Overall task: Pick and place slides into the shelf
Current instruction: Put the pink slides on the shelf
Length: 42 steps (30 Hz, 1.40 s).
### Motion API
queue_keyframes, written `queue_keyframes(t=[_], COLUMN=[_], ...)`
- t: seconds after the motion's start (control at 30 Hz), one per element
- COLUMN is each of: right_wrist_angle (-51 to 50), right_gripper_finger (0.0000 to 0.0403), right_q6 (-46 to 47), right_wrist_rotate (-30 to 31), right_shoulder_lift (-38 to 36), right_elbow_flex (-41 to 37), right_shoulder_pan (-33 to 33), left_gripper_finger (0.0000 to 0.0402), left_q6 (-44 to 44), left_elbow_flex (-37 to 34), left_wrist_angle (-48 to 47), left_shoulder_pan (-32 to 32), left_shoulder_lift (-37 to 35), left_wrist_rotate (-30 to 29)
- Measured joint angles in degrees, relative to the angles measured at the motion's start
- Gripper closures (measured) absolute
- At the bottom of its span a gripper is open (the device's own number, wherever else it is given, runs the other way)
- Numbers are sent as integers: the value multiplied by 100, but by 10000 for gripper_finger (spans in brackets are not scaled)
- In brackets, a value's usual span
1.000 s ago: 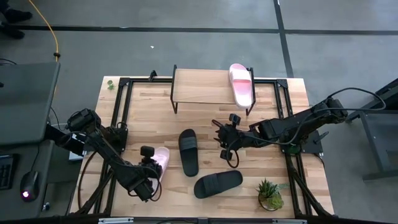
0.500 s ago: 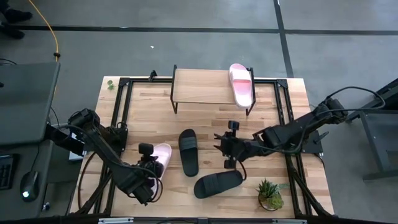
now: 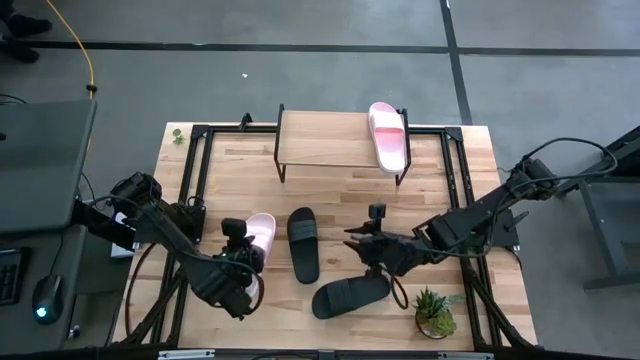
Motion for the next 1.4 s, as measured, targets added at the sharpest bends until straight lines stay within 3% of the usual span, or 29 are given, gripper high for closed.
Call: queue_keyframes(t=[0.47,0.9,1.2,1.4], right_wrist_angle=[1116,1202,1204,1311], right_gripper_finger=[283,280,210,178], right_q6=[-1730,-2879,-3361,-3504], right_wrist_rotate=[706,1222,1390,1152], right_shoulder_lift=[727,1722,2260,2521], right_elbow_flex=[0,644,1206,1395], right_shoulder_pan=[166,193,191,191], left_gripper_finger=[391,388,393,388], left_q6=[146,498,520,498], left_elbow_flex=[218,732,730,730], left_wrist_angle=[324,309,234,276], left_shoulder_pan=[685,673,685,889], left_shoulder_lift=[-28,-31,-31,-31], left_wrist_rotate=[-637,-1349,-1689,-1611])
